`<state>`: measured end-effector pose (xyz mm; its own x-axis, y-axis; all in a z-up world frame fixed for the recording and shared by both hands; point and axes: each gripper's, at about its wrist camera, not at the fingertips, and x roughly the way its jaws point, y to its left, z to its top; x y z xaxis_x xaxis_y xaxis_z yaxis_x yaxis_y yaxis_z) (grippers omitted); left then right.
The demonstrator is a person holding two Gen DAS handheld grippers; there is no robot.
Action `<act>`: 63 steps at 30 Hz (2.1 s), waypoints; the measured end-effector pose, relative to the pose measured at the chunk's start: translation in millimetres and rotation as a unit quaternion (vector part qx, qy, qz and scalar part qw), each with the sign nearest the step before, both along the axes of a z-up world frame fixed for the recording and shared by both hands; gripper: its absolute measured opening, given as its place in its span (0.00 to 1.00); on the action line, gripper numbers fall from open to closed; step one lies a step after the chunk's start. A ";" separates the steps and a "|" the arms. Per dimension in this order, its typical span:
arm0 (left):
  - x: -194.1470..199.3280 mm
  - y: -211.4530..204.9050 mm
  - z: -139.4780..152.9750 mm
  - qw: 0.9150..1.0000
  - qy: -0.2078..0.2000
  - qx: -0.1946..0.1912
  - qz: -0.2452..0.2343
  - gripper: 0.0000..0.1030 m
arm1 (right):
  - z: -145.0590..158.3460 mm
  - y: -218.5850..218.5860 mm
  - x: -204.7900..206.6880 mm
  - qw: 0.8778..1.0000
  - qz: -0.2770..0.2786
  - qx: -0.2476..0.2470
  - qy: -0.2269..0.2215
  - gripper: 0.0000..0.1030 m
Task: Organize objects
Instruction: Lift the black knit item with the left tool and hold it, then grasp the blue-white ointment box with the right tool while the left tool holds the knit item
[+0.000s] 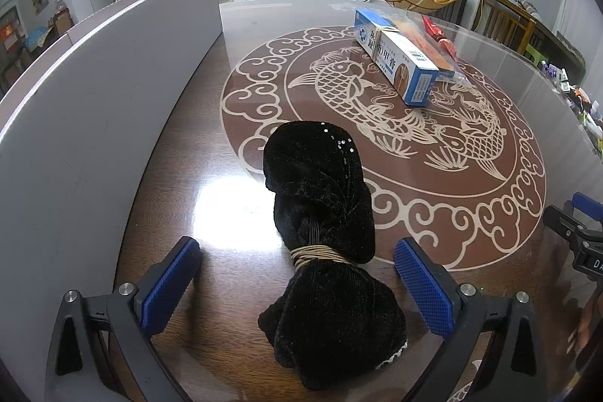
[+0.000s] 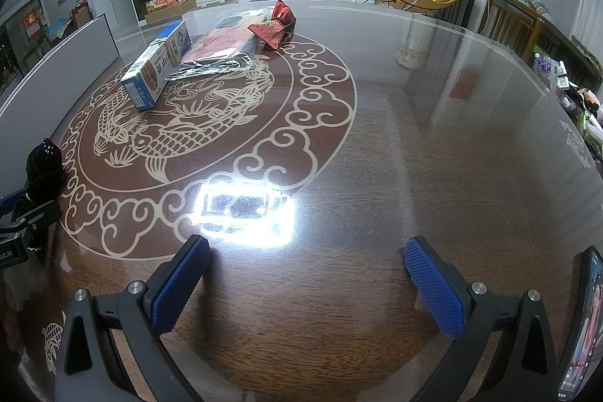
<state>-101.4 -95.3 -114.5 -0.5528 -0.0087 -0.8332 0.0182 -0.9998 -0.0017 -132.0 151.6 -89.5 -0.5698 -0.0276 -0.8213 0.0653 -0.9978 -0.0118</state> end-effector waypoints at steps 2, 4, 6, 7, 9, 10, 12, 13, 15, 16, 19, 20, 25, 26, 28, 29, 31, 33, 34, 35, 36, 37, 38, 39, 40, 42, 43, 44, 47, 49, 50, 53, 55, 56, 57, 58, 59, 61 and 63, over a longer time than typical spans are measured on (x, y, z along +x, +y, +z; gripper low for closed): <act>0.0 0.0 -0.1 1.000 0.000 0.000 0.000 1.00 | 0.1 -0.2 0.0 1.000 0.000 0.000 0.000 1.00; 0.0 0.1 -0.2 1.000 0.000 0.000 0.000 1.00 | 0.1 -0.3 0.0 1.000 0.000 0.000 0.000 1.00; 0.0 0.3 -0.4 1.000 0.000 0.000 0.000 1.00 | -0.1 -0.1 -0.1 1.000 0.000 0.001 0.000 1.00; 0.0 0.5 -0.5 1.000 0.000 0.000 0.000 1.00 | 0.0 -0.1 -0.1 1.000 0.000 0.000 0.000 1.00; 0.8 0.0 -0.1 1.000 0.000 -0.001 0.001 1.00 | -0.1 -0.1 -0.2 1.000 0.000 0.000 0.000 1.00; 0.6 0.1 0.0 1.000 0.000 0.000 0.001 1.00 | 0.0 -0.1 -0.2 1.000 0.000 0.000 0.000 1.00; 0.6 0.2 -0.2 1.000 0.000 0.000 0.001 1.00 | 0.5 -0.8 -1.8 1.000 0.003 0.000 -0.004 1.00; 0.6 0.3 -0.3 1.000 0.000 0.000 0.001 1.00 | 2.1 -2.1 -5.1 1.000 0.005 0.001 -0.006 1.00; 0.6 0.5 -0.4 1.000 0.001 0.000 0.001 1.00 | 17.1 -9.5 -10.8 1.000 0.010 -0.003 0.021 1.00; 0.6 0.6 -0.5 1.000 0.001 0.000 0.001 1.00 | 30.6 -17.4 -16.7 0.999 0.020 -0.018 0.039 1.00; 0.6 0.9 -0.6 1.000 0.001 0.000 0.001 1.00 | 62.5 -60.1 -49.2 0.995 0.069 -0.048 0.053 1.00; 0.7 1.0 -0.7 1.000 0.001 0.000 0.001 1.00 | 68.1 -77.7 -61.5 0.994 0.087 -0.049 0.049 1.00; 1.4 0.8 -0.4 1.000 0.001 0.001 -0.001 1.00 | 61.9 -162.7 -120.9 0.990 0.141 -0.011 0.020 1.00; 1.4 0.5 -0.7 1.000 0.001 0.001 -0.001 1.00 | 57.1 -173.5 -128.7 0.989 0.144 0.006 0.015 1.00; 1.2 0.6 -0.7 1.000 0.001 0.001 0.000 1.00 | 44.6 -188.8 -143.9 0.989 0.145 0.040 0.002 1.00; 1.3 0.6 -0.8 1.000 0.001 0.001 0.000 1.00 | 39.4 -192.4 -149.4 0.988 0.146 0.048 -0.006 1.00; 1.2 0.6 -0.8 1.000 0.001 0.001 -0.001 1.00 | 26.2 -195.4 -157.3 0.987 0.147 0.057 -0.023 0.94; 1.5 0.2 -1.3 1.000 0.001 0.001 0.000 1.00 | 12.9 -192.3 -163.6 0.987 0.148 0.042 -0.054 0.61; 1.4 0.2 -1.3 1.000 0.001 0.001 0.000 1.00 | 9.4 -189.3 -162.4 0.987 0.145 0.035 -0.060 0.53; 1.5 0.3 -1.2 1.000 0.001 0.001 0.000 1.00 | 10.2 -185.0 -160.5 0.989 0.138 0.025 -0.052 0.43; 1.5 0.3 -1.2 1.000 0.001 0.001 0.000 1.00 | 10.1 -183.1 -159.1 0.989 0.134 0.030 -0.049 0.25; 1.5 0.3 -1.3 1.000 0.001 0.001 0.000 1.00 | 10.3 -180.0 -155.8 0.989 0.136 0.023 -0.048 0.23; 1.5 0.3 -1.3 1.000 0.001 0.001 0.000 1.00 | 10.6 -176.7 -151.4 0.989 0.141 0.011 -0.050 0.22; 1.4 0.2 -1.3 1.000 0.001 0.001 0.000 1.00 | 11.4 -173.4 -146.0 0.988 0.144 0.004 -0.050 0.22; 1.4 0.2 -1.3 1.000 0.001 0.001 0.000 1.00 | 12.7 -170.6 -140.7 0.988 0.146 -0.002 -0.048 0.22; 1.4 0.3 -1.4 1.000 0.001 0.001 0.000 1.00 | 16.8 -159.7 -124.4 0.987 0.147 -0.034 -0.047 0.22; 1.3 0.2 -1.3 1.000 0.001 0.001 0.000 1.00 | 18.2 -153.5 -117.1 0.987 0.145 -0.050 -0.047 0.22; 1.3 0.2 -1.4 1.000 0.001 0.001 0.000 1.00 | 20.4 -146.7 -109.1 0.986 0.143 -0.068 -0.047 0.22; 1.3 0.2 -1.5 1.000 0.001 0.001 0.000 1.00 | 19.0 -109.5 -75.9 0.981 0.119 -0.147 -0.053 0.22; 1.3 0.5 -1.4 1.000 0.002 0.000 0.000 1.00 | 12.3 -81.3 -57.1 0.973 0.092 -0.201 -0.060 0.22; 1.1 0.5 -1.3 1.000 0.002 0.000 0.001 1.00 | 8.6 -67.0 -47.6 0.969 0.078 -0.225 -0.063 0.22; 1.1 0.5 -1.4 1.000 0.002 0.000 0.000 1.00 | -4.0 -25.7 -18.6 0.953 0.033 -0.293 -0.068 0.22; 1.0 0.5 -1.4 1.000 0.002 0.000 0.000 1.00 | -11.6 -6.1 -5.0 0.941 0.018 -0.332 -0.066 0.22; 0.9 0.5 -1.4 1.000 0.002 0.000 0.000 1.00 | -13.6 2.6 1.0 0.936 0.011 -0.345 -0.064 0.22; 0.9 0.5 -1.5 1.000 0.002 0.000 0.000 1.00 | -14.8 11.9 7.5 0.934 0.003 -0.353 -0.061 0.23; 0.8 0.6 -1.5 1.000 0.002 0.000 0.000 1.00 | -16.4 24.3 14.1 0.930 -0.010 -0.363 -0.055 0.23; 0.9 0.6 -1.6 1.000 0.002 0.000 0.001 1.00 | -17.8 32.4 16.7 0.926 -0.017 -0.373 -0.052 0.27; 0.7 0.4 -1.6 1.000 0.002 0.000 0.001 1.00 | -18.4 52.0 24.6 0.921 -0.042 -0.386 -0.041 0.32; 0.7 0.5 -1.7 1.000 0.002 0.000 0.001 1.00 | -12.7 65.5 27.8 0.926 -0.058 -0.372 -0.030 0.38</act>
